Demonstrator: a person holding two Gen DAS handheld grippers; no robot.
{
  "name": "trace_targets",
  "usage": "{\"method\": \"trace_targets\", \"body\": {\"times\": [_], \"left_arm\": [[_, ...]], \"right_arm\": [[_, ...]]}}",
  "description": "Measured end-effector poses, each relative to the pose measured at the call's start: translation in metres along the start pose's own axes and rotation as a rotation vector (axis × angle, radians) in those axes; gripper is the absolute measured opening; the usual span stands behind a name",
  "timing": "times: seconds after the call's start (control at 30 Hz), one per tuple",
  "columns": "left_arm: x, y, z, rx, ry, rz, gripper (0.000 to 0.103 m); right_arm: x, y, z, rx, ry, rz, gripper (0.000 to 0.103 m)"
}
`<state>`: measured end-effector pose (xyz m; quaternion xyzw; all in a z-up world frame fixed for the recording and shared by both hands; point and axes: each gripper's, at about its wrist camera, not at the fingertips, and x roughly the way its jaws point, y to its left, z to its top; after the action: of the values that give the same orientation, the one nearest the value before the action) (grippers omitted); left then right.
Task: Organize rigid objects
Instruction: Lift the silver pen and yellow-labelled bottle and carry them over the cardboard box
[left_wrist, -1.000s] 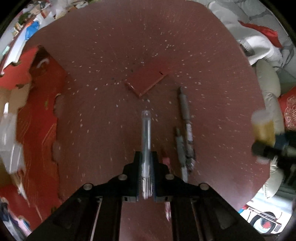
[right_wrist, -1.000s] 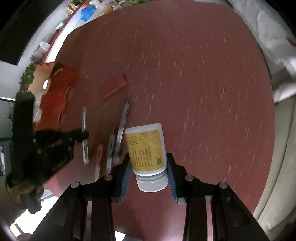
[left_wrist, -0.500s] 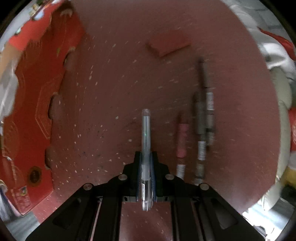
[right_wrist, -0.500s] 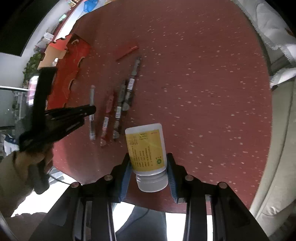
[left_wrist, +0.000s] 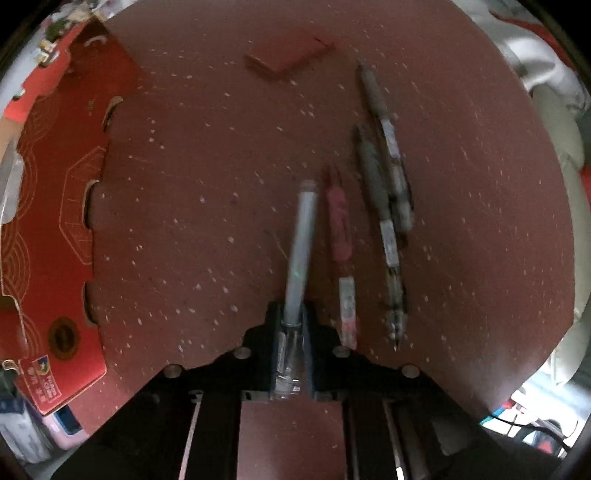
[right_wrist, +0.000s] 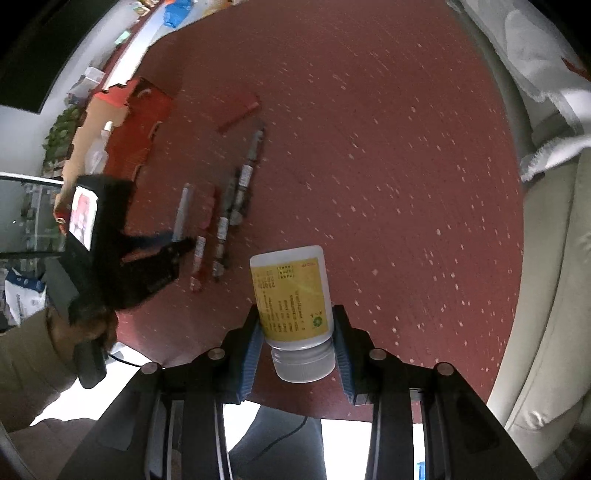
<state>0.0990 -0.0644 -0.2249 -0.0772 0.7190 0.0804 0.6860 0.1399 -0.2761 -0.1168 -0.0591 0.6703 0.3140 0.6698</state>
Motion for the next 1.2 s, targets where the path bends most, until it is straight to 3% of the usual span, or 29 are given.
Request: {"method": "trace_targets", "body": {"times": [0.2,0.43,0.7,0.8,1.2], "left_arm": [[-0.041,0.006,-0.016,-0.067,-0.080,-0.065,0.012],[-0.114,0.038,-0.040,-0.152,-0.224,-0.057,0.012],[-0.147,0.047,-0.064,-0.207,-0.291,-0.006,0.012],[-0.164,0.067,-0.077,-0.225,-0.313,0.004,0.012],[-0.200,0.125,-0.115,-0.296,-0.447,-0.053,0.012]], "right_arm": [[-0.012,0.020,0.011,-0.067,-0.044,-0.001,0.038],[-0.017,0.051,0.018,-0.159,-0.078,0.000,0.038],[-0.011,0.092,0.020,-0.242,-0.092,0.027,0.038],[-0.009,0.104,0.018,-0.259,-0.095,0.034,0.038],[-0.022,0.139,0.014,-0.273,-0.148,-0.037,0.038]]}}
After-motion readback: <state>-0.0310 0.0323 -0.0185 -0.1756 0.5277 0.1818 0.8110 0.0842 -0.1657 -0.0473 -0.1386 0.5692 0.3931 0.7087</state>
